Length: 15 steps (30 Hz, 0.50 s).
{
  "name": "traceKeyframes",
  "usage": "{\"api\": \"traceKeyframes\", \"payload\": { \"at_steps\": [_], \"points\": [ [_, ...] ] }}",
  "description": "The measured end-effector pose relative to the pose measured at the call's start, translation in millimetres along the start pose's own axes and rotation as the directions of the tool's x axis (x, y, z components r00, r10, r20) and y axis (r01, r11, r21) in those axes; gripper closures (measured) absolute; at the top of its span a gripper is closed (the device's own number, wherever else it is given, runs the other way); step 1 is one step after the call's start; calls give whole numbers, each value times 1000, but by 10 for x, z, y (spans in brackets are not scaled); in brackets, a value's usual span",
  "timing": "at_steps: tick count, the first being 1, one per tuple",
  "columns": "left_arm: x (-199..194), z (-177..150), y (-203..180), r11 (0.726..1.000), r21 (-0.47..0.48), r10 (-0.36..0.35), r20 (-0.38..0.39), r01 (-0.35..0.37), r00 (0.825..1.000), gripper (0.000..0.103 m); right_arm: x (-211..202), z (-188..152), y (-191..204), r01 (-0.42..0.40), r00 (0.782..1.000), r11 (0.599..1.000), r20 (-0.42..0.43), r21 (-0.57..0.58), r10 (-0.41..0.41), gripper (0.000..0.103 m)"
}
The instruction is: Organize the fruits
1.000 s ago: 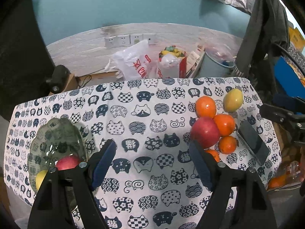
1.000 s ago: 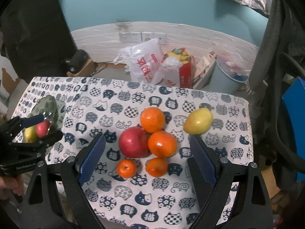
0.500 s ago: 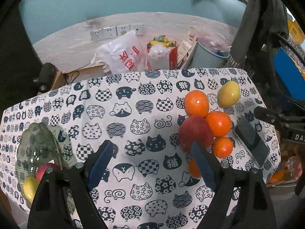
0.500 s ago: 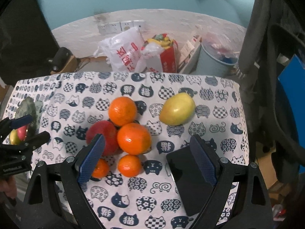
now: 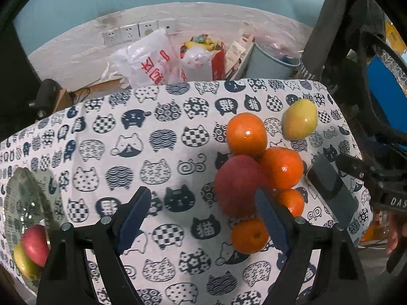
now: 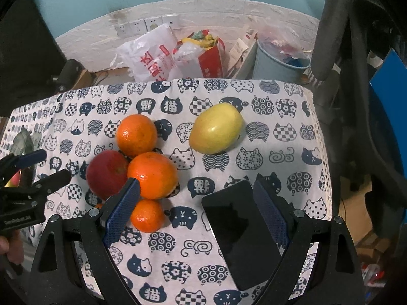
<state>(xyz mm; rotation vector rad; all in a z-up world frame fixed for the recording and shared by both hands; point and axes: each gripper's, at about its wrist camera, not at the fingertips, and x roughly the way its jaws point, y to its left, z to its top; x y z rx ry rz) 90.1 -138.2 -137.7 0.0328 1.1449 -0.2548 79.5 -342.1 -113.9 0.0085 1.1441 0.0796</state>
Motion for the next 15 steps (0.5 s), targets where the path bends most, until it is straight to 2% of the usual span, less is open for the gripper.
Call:
{"api": "traceKeyframes", "payload": {
  "at_steps": [7,15],
  "points": [
    [221,61,-99,999,-30,-37,-38,36,999,17,105,-38,-87,10,1000,1000,-21,3,-10,14],
    [422,99,-192,999,-15,-46,-73,45,996,16,198,-16,-132,10,999,1000,-35,8,-10,14]
  ]
}}
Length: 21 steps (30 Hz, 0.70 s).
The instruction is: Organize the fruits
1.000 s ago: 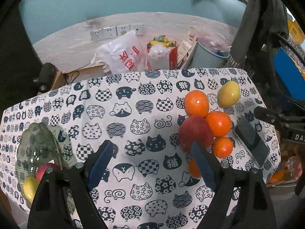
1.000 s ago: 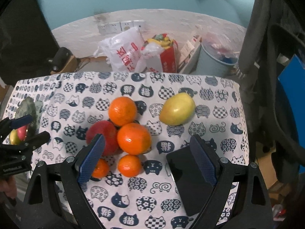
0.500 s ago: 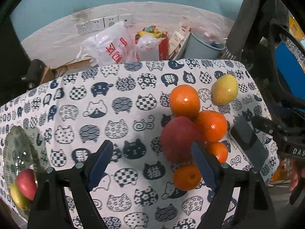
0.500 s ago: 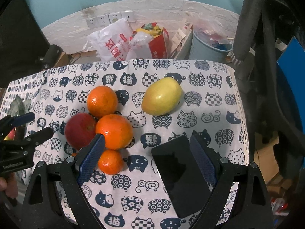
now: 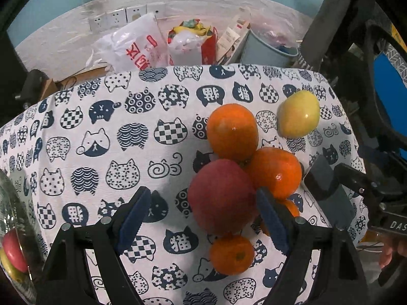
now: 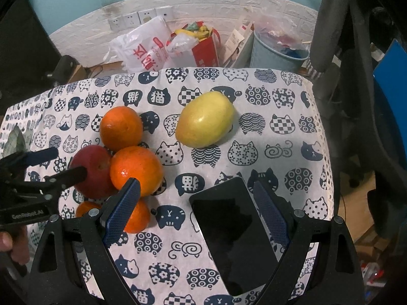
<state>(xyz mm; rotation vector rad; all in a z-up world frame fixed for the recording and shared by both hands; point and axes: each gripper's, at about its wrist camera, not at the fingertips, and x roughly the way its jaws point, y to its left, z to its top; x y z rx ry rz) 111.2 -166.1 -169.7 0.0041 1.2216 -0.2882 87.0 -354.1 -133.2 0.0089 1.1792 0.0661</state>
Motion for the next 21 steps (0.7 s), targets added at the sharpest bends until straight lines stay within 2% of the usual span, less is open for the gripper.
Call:
{"api": "traceKeyframes", "payload": {
  "at_steps": [8,12,17,19,21],
  "points": [
    [129,15,-45,998,-6,-59,-26,59,998,13,67,43,10,3,1000,1000,-8,-7,-3,14],
    [242,-14,-103,997,15,-69,-65,71,995,14,104,50,16,9,1000,1000,-14,-11,-9,14],
    [348,-31,-88,995,2,-101,-91,102,991,21,130,52,7,7,1000,1000,-20,-5,-7,14],
    [335,-20,-85,993,2,-117,-81,117,990,27,136,53,11,7,1000,1000,-20,-7,-8,14],
    [332,-12,-108,993,15,-118,-79,120,990,27,137,54,12,6,1000,1000,-21,-7,-6,14]
  ]
}}
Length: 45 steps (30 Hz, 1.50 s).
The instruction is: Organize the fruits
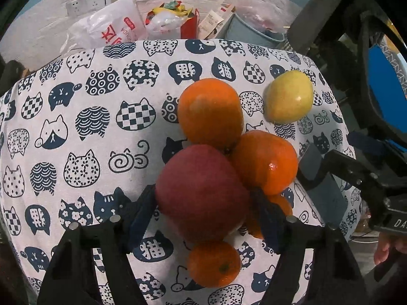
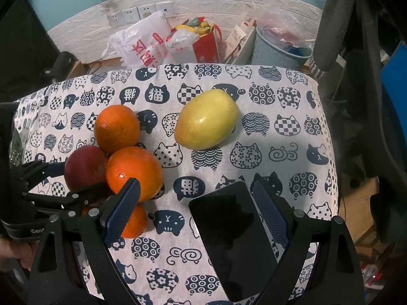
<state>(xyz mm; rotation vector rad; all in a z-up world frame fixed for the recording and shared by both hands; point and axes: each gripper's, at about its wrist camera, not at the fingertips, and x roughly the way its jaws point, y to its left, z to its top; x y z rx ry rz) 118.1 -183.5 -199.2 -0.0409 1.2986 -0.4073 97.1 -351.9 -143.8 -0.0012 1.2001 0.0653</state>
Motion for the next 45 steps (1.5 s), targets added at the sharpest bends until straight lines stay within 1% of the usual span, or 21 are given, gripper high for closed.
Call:
{"api": "traceKeyframes", "payload": {
  "at_steps": [5,8,11,17,23,30,38,42,45],
  "points": [
    [-18,-28,-26,999,42,10,20,-11,1000,27,27,14,25,-17,1000,1000,-5,3,17,14],
    [-45,-41,3,999,44,29,33,-30,999,27,47,19,54,-41,999,999,-7,4,41,14],
    [-111,-39,75,998,37,42,53,-44,998,27,82,20,85,-90,996,996,-11,19,90,14],
    [-286,-33,174,997,40,69,96,-73,993,27,186,56,174,-159,987,986,-24,40,160,14],
    [-396,-70,342,994,29,97,112,-101,989,27,312,97,302,-191,980,981,-48,31,193,14],
    [-519,-115,557,993,-2,117,126,-117,985,27,459,135,472,-180,981,984,-79,-10,178,14],
    [-625,-160,675,991,-9,132,144,-132,981,27,566,132,607,-128,988,989,-99,-72,121,14],
    [-647,-168,701,992,-15,129,144,-128,981,27,619,113,668,-103,990,989,-107,-107,92,14],
    [-665,-178,712,992,-15,129,146,-128,981,27,641,101,691,-89,991,988,-115,-127,74,16]
  ]
}}
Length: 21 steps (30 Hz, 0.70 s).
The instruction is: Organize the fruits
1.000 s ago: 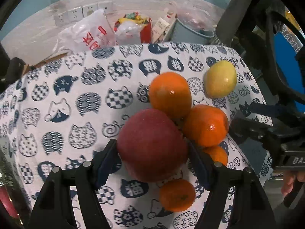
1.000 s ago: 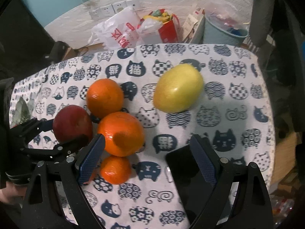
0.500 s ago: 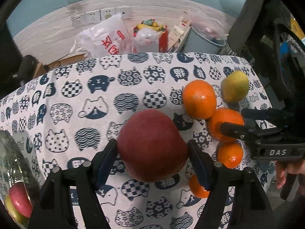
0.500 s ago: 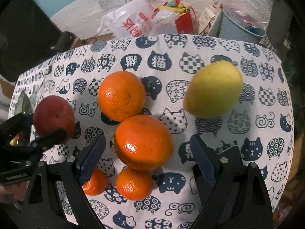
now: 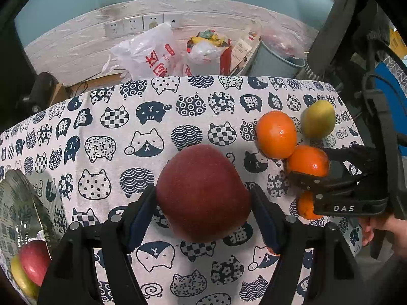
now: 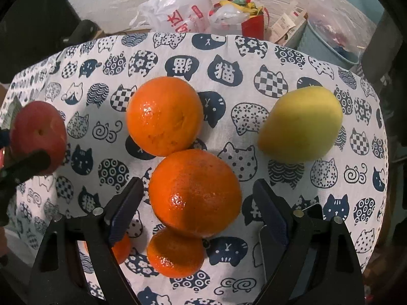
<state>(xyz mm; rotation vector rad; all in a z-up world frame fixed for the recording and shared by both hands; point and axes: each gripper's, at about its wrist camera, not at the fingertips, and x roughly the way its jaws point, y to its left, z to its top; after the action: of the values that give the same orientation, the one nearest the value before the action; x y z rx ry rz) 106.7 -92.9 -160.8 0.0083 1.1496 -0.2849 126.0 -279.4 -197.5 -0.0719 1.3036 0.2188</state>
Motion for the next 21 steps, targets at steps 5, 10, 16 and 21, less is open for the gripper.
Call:
{"api": "traceKeyframes", "payload": {
  "at_steps": [5,10,16,21],
  "points": [
    [-14,-10,19,1000,-4,0,0,0,1000,27,62,-12,34,29,999,999,-25,-35,-30,29],
    [-37,-20,27,1000,-3,0,2,0,1000,27,77,-8,81,50,998,995,-28,-88,-52,35],
    [-93,-15,34,1000,-6,-5,12,5,1000,27,29,-53,124,85,996,989,-1,-118,-85,36],
    [-166,-13,39,1000,-7,-9,25,9,1000,27,-105,-108,155,92,995,990,32,-106,-89,36]
  ]
}}
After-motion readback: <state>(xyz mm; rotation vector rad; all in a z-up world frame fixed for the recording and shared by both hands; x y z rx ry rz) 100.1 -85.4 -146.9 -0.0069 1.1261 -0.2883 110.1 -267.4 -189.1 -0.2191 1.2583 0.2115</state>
